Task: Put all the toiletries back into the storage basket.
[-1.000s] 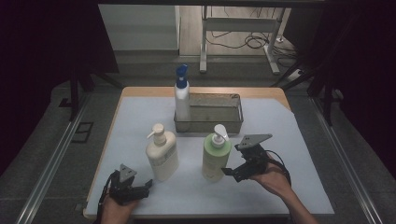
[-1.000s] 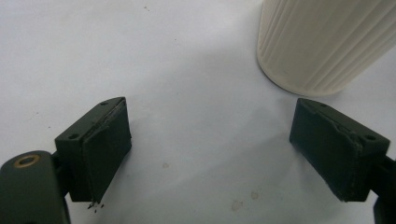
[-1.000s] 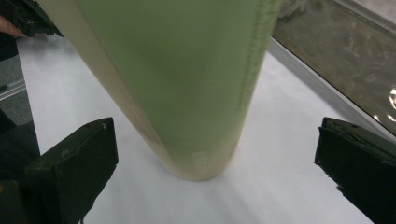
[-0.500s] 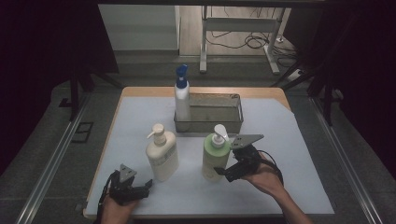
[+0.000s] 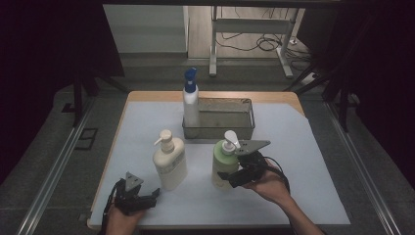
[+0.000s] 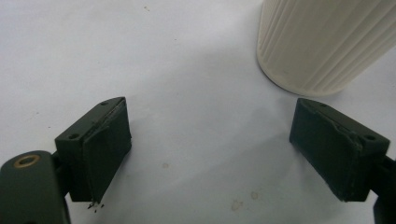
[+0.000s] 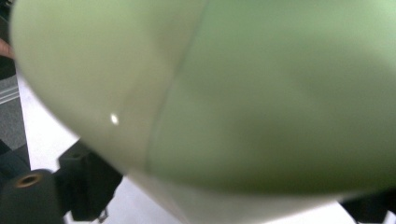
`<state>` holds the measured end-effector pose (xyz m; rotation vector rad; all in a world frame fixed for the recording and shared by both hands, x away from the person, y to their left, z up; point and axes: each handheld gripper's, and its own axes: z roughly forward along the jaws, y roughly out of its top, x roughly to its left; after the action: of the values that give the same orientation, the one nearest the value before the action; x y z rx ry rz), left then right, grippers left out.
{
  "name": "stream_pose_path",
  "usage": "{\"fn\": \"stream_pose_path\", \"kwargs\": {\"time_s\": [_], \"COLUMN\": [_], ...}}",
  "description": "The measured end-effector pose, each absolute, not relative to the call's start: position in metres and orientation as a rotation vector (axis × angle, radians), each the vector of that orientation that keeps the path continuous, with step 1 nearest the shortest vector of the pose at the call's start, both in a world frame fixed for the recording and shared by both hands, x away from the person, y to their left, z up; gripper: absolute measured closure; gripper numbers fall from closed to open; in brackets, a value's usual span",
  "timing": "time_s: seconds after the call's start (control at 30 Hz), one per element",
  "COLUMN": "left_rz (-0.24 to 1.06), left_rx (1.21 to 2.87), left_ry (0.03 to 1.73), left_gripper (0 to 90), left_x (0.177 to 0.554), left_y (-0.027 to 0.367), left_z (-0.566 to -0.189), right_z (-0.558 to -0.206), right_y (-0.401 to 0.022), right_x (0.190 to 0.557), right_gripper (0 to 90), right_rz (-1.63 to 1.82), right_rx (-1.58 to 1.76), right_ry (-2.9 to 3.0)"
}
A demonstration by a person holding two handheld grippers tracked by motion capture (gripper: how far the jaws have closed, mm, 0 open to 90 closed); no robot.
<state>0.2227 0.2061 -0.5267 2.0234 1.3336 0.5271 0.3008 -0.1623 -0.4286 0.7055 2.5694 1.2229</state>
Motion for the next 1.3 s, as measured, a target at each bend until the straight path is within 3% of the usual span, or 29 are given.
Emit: {"fn": "stream_pose_path", "kwargs": {"time_s": [0.7, 1.3], "left_rz": [0.527, 0.526], "left_rx": [2.024, 2.023], "left_ry": [1.333, 1.334], "left_gripper": [12.4, 12.5], "left_x": [0.223, 0.223], "left_y": [0.206, 0.206], "left_z": [-0.527, -0.527], "right_z": [-0.422, -0.395], "right_y": [-0.158, -0.154], "right_x": [0.296, 0.307], "right_gripper": [12.1, 12.1], "right_rz": [1.144, 1.139], "right_rx": [0.705, 0.724], "right_ry": [2.573, 2.565]}}
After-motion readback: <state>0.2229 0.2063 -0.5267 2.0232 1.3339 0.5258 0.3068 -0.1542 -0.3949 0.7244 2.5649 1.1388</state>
